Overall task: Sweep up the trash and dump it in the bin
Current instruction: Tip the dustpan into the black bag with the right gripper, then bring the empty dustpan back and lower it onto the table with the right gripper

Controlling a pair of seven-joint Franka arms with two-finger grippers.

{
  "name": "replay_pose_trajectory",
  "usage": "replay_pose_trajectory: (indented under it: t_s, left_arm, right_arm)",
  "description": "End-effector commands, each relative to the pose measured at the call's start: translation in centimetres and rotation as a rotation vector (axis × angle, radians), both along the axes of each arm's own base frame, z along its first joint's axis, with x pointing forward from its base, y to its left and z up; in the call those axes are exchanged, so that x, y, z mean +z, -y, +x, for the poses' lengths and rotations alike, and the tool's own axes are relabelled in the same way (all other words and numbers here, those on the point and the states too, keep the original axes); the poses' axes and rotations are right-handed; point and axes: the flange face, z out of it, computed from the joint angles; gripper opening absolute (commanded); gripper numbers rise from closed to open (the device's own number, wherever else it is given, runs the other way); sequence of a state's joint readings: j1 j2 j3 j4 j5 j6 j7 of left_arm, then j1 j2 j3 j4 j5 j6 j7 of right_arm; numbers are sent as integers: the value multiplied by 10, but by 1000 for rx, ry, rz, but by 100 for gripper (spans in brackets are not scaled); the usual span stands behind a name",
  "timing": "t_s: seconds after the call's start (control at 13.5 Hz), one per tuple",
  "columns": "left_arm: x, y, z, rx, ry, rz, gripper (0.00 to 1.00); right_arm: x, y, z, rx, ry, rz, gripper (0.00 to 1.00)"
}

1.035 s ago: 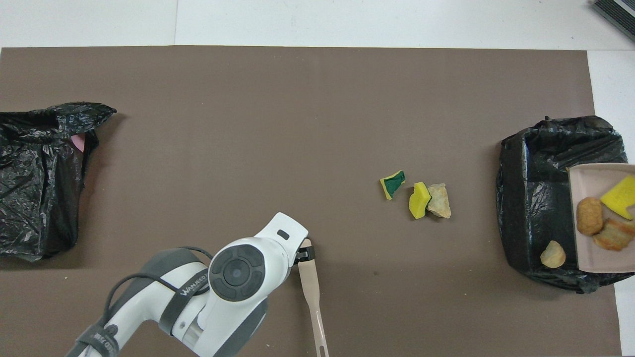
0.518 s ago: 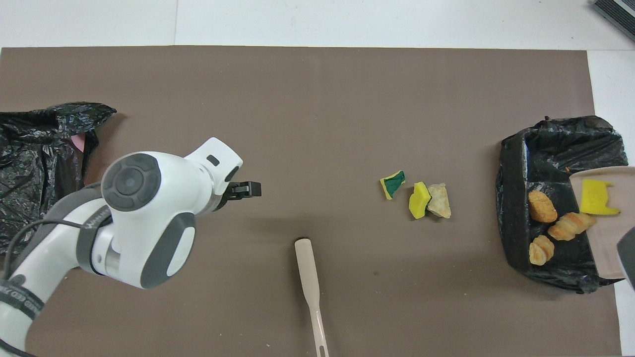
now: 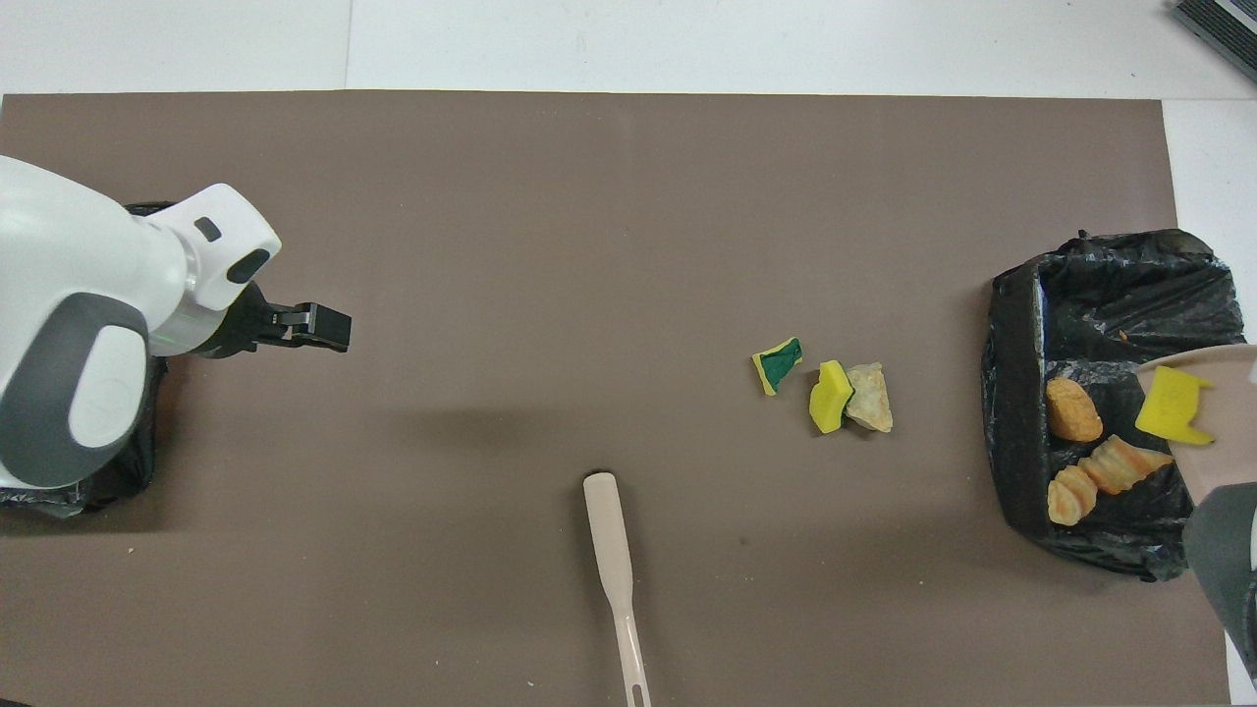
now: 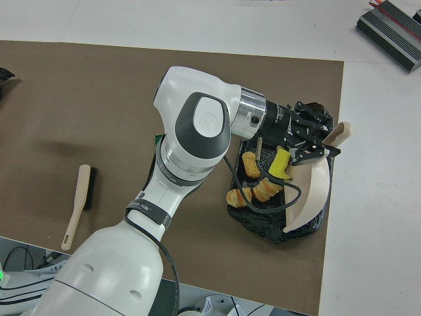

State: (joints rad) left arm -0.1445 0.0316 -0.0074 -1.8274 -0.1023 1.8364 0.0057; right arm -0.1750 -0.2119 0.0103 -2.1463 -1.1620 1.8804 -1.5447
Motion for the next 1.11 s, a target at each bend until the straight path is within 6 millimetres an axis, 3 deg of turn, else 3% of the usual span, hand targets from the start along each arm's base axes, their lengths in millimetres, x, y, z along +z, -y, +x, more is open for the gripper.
replay_pose_trajectory:
  t_s: [0.0, 0.15, 0.37, 0.44, 0.52, 0.67, 0.81, 1.04]
  left_arm:
    - [24, -38, -4, -53, -20, 0, 100]
    - [46, -58, -6, -52, -17, 0, 100]
    - [66, -69, -13, -17, 12, 5, 100]
    - [71, -84, -17, 5, -4, 11, 100]
    - [90, -84, -21, -3, -3, 38, 100]
    - [94, -82, -25, 2, -19, 42, 100]
    - [96, -71, -23, 72, -15, 55, 100]
    - [111, -65, -20, 31, -1, 123, 100]
  right_arm:
    - [12, -21, -12, 58, -11, -113, 0]
    - [32, -29, -19, 55, 2, -159, 0]
    - [72, -41, -37, 4, 66, -92, 0]
    - [79, -65, -39, -22, 85, -34, 0]
    - [84, -84, -43, -71, 94, -8, 0]
    - [82, -136, -49, -142, 183, 60, 0]
    - [67, -155, -50, -252, 284, 236, 0]
    - [46, -190, -46, -495, 482, 498, 0]
